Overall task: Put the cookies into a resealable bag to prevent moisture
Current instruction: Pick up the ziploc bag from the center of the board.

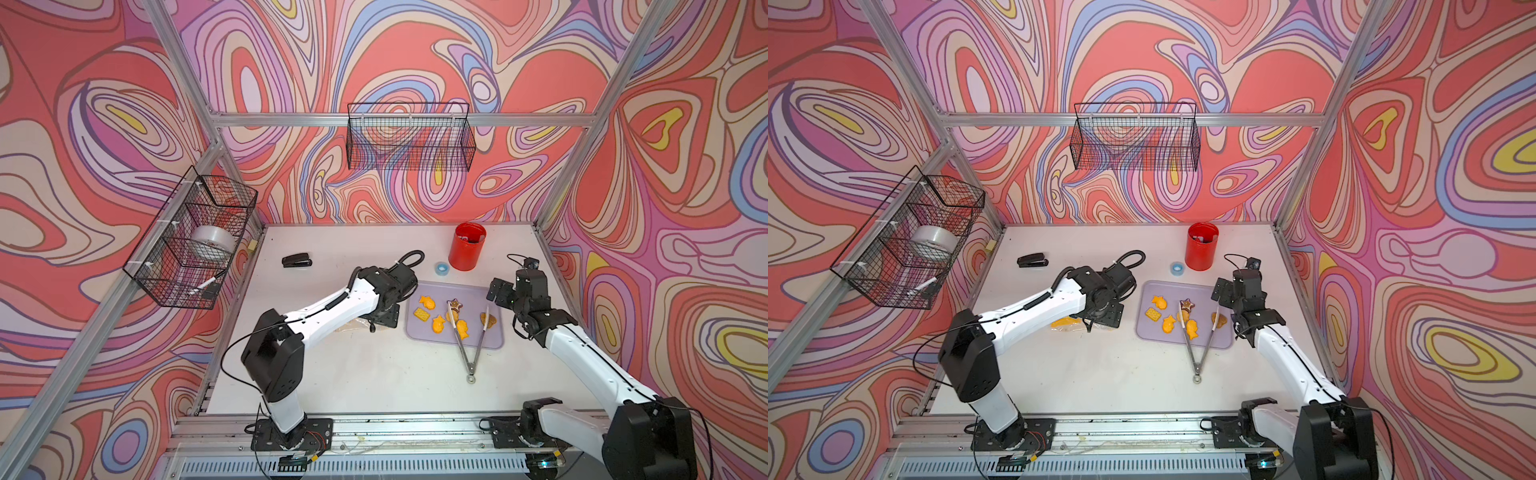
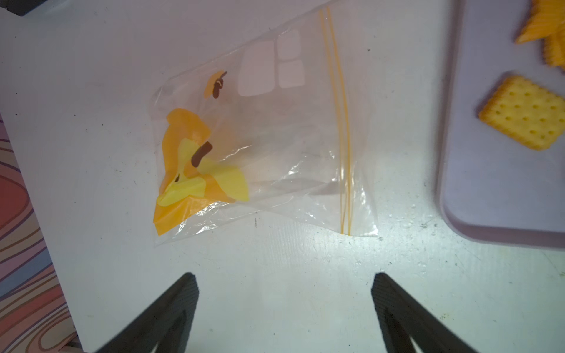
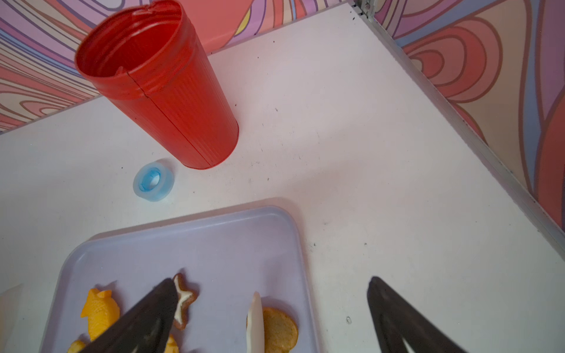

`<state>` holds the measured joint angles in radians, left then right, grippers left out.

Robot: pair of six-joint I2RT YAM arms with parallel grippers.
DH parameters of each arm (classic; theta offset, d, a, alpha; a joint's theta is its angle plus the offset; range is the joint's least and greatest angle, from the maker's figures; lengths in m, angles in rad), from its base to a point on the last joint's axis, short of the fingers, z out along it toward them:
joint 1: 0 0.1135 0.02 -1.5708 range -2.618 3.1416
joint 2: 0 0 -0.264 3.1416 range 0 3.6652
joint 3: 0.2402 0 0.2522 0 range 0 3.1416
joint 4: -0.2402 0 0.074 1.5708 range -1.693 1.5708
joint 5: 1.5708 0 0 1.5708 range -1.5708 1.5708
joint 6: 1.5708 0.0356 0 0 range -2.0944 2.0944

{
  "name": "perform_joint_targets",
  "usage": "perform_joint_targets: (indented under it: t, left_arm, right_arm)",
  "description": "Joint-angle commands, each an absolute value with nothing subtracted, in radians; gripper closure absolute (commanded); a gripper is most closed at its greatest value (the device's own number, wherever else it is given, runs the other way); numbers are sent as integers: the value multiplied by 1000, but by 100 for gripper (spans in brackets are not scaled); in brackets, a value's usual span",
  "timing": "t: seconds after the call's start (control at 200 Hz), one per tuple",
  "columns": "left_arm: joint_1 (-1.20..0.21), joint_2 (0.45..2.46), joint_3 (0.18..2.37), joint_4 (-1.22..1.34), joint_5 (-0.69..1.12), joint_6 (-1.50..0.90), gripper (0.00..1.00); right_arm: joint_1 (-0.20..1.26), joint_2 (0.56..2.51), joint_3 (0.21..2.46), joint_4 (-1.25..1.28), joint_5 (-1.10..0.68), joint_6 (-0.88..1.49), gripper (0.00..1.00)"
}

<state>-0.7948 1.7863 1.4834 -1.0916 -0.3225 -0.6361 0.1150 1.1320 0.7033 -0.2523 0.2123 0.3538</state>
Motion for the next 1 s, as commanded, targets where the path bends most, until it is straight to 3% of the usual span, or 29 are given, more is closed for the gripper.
perform_joint_targets:
  t: [0.0,0.245,0.436,0.996]
  left_arm:
    - [-796,1882,1570,-1183,-374,-693,6]
    - [-795,2040,1703,-1207,-461,-680,5]
    - [-794,2123,1764,-1240,-473,-708,13]
    - [-746,2142,1681,-1133,-472,-716,16]
  right_arm:
    - [125,1123,723,-284,211,358,2]
    - [127,1135,719,-253,228,358,2]
    - [133,1155,744,-254,228,345,1]
    - [154,1150,724,-246,238,347,2]
